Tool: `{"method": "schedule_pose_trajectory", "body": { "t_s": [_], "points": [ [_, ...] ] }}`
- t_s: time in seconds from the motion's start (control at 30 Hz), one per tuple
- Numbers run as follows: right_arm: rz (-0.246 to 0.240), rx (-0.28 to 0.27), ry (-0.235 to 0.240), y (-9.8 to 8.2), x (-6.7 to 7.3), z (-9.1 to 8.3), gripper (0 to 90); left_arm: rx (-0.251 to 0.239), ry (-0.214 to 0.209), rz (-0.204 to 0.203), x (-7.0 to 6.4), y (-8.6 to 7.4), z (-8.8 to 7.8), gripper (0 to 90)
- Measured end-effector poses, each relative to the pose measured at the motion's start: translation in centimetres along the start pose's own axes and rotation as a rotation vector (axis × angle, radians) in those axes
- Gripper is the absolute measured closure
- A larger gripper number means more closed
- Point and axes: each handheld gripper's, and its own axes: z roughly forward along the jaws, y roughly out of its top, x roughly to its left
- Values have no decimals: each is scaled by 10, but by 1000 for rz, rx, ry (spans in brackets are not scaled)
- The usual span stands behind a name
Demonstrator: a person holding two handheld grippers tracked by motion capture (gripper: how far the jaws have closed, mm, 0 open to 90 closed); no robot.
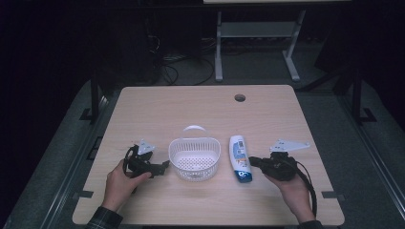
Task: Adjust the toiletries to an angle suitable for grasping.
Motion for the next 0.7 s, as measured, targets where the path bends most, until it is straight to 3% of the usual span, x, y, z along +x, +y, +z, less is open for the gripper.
{"method": "schedule_pose_trajectory", "body": {
  "t_s": [0.7],
  "points": [
    [-53, 96, 44, -1, 23, 48, 895, 3, 0, 3, 0, 0, 0, 130]
  ]
}}
